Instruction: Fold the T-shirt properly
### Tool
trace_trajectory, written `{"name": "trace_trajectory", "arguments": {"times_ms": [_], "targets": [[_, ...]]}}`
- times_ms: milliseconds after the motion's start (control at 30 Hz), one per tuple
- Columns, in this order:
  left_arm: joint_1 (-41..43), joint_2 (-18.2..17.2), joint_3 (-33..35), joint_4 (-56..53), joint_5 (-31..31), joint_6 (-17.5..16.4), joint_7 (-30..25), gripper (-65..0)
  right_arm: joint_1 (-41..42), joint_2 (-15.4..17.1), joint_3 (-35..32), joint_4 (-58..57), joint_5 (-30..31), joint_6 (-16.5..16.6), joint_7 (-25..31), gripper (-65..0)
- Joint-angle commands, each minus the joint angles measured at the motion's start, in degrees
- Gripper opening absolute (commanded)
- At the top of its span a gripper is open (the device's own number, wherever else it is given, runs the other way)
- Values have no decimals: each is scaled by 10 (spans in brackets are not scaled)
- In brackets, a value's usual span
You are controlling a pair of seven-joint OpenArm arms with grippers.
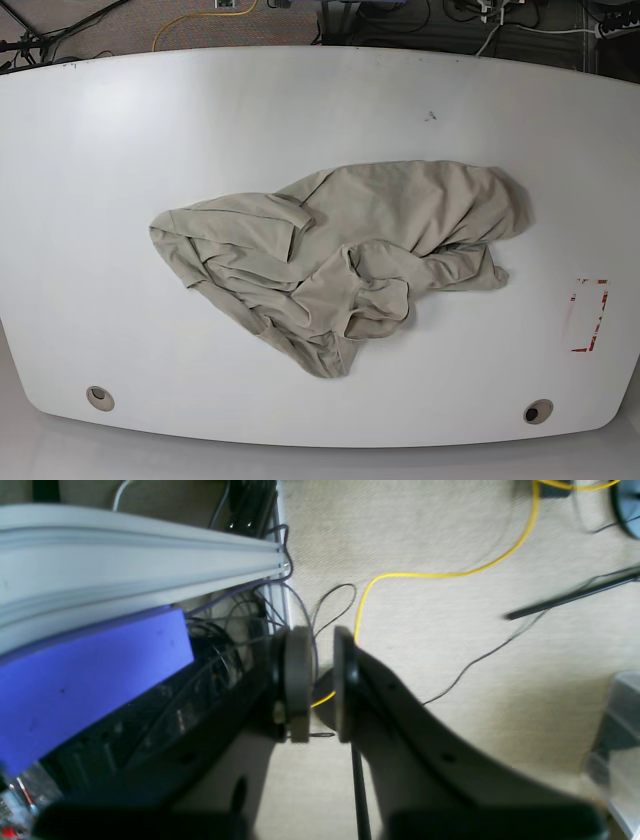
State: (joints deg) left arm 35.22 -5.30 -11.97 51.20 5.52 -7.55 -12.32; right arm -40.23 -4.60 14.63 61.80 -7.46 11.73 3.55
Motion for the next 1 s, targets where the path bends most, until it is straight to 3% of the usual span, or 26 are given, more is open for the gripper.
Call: {"name": "trace_trajectory", "arguments": {"times_ms": [0, 967], "targets": [[22, -6, -5, 35, -2, 1, -10, -233, -26, 1, 1, 27, 0, 0, 8, -580], [233, -15, -11, 387, -9, -3, 9, -231, -188, 2, 6, 265, -1, -1, 23, -576]]}}
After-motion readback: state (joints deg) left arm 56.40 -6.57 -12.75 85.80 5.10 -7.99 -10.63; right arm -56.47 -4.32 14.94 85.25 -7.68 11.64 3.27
